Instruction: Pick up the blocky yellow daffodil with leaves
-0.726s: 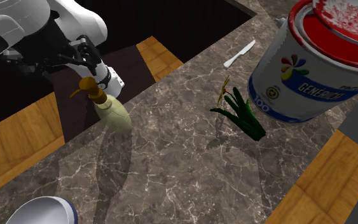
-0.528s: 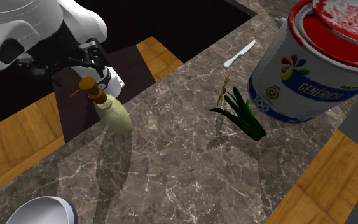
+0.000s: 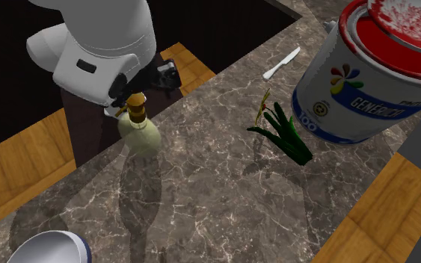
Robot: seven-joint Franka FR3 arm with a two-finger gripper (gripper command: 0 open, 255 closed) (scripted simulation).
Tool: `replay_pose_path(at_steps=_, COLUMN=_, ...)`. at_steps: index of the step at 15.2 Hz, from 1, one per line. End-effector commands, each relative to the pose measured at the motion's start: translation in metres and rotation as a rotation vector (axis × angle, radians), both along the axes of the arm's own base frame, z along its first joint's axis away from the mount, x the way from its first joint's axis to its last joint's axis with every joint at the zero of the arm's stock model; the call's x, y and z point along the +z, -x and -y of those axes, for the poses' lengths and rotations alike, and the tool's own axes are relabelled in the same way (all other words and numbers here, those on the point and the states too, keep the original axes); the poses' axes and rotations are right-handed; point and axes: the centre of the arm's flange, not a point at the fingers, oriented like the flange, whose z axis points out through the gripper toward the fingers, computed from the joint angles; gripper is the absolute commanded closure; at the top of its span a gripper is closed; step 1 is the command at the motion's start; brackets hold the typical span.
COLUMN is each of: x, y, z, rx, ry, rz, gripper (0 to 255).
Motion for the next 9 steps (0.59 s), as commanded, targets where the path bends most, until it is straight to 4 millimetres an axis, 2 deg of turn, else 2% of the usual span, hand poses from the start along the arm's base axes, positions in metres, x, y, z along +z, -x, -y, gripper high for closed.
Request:
replay_pose_path(at_steps=1, x=-0.009, y=-0.013, z=-0.022, rx=0.011, ry=-0.007, rz=-0.008, gripper=0)
replay_pose_path(at_steps=9, x=-0.039, y=-0.062, z=-0.112, rx=0.058, ry=-0.029, rz=-0.040, gripper=0)
